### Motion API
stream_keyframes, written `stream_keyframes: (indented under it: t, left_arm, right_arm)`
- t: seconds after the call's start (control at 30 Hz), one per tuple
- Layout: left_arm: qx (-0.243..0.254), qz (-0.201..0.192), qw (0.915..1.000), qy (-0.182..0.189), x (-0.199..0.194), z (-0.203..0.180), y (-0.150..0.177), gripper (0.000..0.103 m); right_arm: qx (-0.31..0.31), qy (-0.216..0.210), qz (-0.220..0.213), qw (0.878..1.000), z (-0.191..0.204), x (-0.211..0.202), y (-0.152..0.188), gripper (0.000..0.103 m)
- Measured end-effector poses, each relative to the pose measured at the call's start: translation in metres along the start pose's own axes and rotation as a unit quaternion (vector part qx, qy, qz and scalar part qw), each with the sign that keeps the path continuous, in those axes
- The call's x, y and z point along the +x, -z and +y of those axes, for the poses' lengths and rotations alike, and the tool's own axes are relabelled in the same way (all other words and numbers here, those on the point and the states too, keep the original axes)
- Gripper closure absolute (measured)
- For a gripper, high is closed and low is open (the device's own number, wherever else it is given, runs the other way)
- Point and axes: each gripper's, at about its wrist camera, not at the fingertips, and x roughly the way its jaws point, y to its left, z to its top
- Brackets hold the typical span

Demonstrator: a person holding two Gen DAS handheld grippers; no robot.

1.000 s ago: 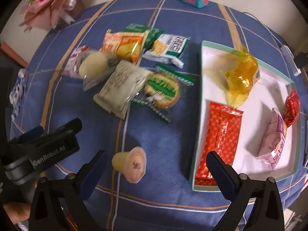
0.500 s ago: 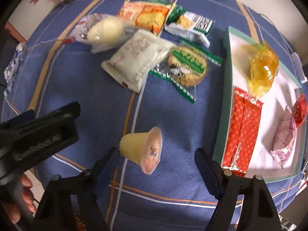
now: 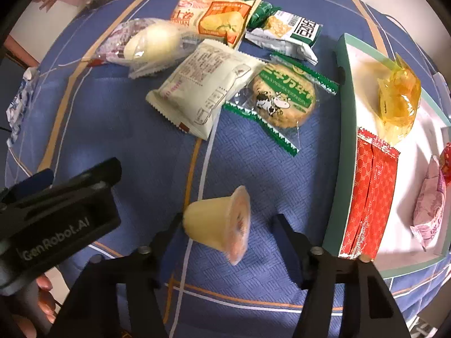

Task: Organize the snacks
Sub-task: 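Grasp the yellow jelly cup with the right tool, then grasp the white wrapped packet with the left tool while the right lifts the jelly cup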

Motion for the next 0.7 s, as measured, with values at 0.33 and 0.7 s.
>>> stream_keyframes:
  t: [0.33,0.7]
  left_arm:
    - [-0.004,-0.008,0.9999,0.009,-0.006,-0.007,-0.009,0.001]
    - [-0.010,-0.033,0.9987,0.038,-0.025,-0.030,-0.032,0.002]
  right_arm:
    - [0.009,-0.023,-0.007,1.000,-0.003,-0.007,-0.008,0.059]
    - [0.052,-0.050,-0.027,0.997,-0.047,-0.035,-0.020,0.063]
